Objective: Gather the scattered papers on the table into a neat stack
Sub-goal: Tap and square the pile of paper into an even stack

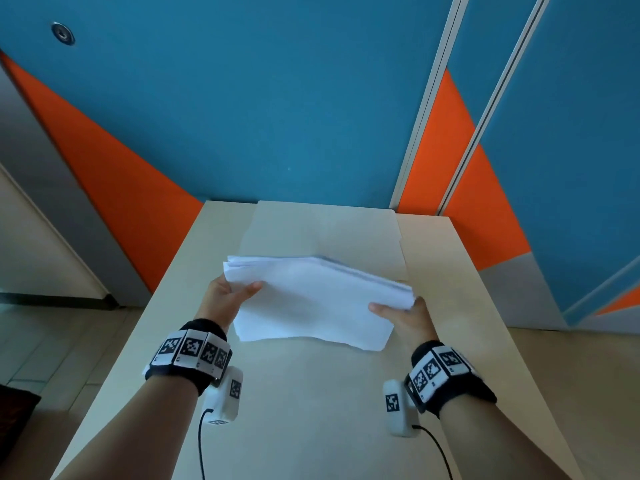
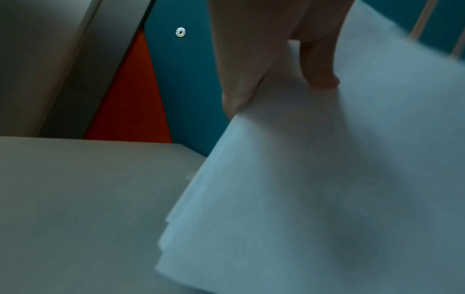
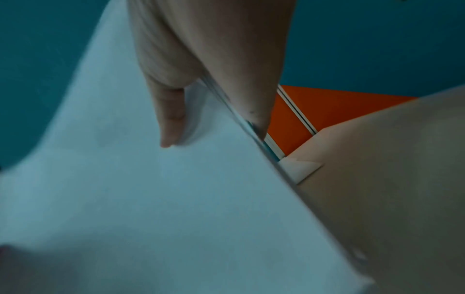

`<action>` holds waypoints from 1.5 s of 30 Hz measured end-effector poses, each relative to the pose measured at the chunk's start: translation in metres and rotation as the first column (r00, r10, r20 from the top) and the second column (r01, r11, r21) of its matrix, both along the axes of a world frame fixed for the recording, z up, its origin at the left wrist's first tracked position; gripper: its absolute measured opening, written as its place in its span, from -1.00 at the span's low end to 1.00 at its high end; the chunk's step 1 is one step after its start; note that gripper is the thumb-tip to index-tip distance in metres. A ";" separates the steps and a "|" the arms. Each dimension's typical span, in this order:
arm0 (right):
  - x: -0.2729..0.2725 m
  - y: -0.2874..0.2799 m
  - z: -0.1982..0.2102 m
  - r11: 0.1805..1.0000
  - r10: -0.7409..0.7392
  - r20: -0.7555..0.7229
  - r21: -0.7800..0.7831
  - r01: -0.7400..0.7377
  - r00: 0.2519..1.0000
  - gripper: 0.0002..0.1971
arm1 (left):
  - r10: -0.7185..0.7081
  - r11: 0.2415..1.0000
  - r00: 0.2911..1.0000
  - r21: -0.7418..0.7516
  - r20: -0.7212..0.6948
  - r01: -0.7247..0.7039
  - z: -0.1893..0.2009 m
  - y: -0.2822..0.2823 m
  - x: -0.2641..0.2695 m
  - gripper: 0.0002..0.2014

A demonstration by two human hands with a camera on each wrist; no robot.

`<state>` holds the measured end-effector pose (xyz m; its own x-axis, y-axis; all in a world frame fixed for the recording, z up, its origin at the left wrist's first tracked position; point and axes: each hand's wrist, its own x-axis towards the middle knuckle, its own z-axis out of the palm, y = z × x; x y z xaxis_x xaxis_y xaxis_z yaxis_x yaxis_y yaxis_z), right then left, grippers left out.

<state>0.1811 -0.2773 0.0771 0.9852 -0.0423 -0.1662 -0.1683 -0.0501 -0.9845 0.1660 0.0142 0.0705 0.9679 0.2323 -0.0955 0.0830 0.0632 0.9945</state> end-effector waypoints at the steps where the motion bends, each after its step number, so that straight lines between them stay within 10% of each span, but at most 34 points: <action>1: 0.003 0.003 0.005 0.999 -0.026 0.024 0.031 0.025 0.999 -0.75 | 0.013 1.000 1.000 -0.008 0.029 -0.012 0.006 -0.002 0.001 -0.84; 5: 0.011 -0.002 0.020 0.992 0.025 0.133 0.119 -0.041 0.991 -0.68 | -0.014 0.996 0.989 -0.089 0.147 0.027 0.021 0.008 -0.002 -0.80; 9: 0.005 -0.009 -0.003 0.964 0.238 0.001 0.119 -0.236 0.971 -0.41 | -0.166 0.985 0.986 -0.046 0.001 0.166 -0.007 0.024 -0.012 -0.20; 27: 0.004 0.000 -0.021 0.976 0.200 -0.172 -0.052 -0.212 0.965 -0.55 | -0.027 1.000 0.999 -0.004 -0.027 0.027 -0.021 0.017 -0.004 -0.87; 32: 0.000 -0.010 -0.006 0.960 0.235 -0.187 -0.110 -0.258 0.954 -0.87 | 0.110 0.988 0.994 -0.106 0.009 -0.108 -0.012 0.014 -0.008 -0.86; 34: -0.001 -0.015 -0.005 0.976 0.205 -0.133 -0.053 -0.213 0.970 -0.48 | 0.146 0.958 0.989 -0.254 0.022 -0.136 -0.010 0.016 -0.009 -0.89; 36: -0.005 -0.019 0.006 0.981 0.128 -0.071 0.153 -0.116 0.989 -0.29 | 0.135 0.916 0.989 -0.388 0.061 -0.101 -0.004 0.013 -0.016 -0.80; 39: -0.005 -0.010 0.021 0.848 0.116 -0.011 0.522 -0.093 0.993 -0.74 | 0.026 0.859 0.999 -0.511 -0.044 -0.045 -0.013 -0.003 -0.020 -0.48; 42: -0.013 0.009 0.036 0.890 0.131 0.025 0.437 -0.129 0.991 -0.59 | -0.100 0.822 0.986 -0.569 -0.133 0.007 -0.020 -0.021 -0.030 -0.26; 45: -0.012 0.008 0.048 0.941 0.031 0.098 0.332 -0.062 0.995 -0.74 | 0.013 0.909 0.982 -0.406 -0.190 -0.091 -0.018 -0.014 -0.038 -0.45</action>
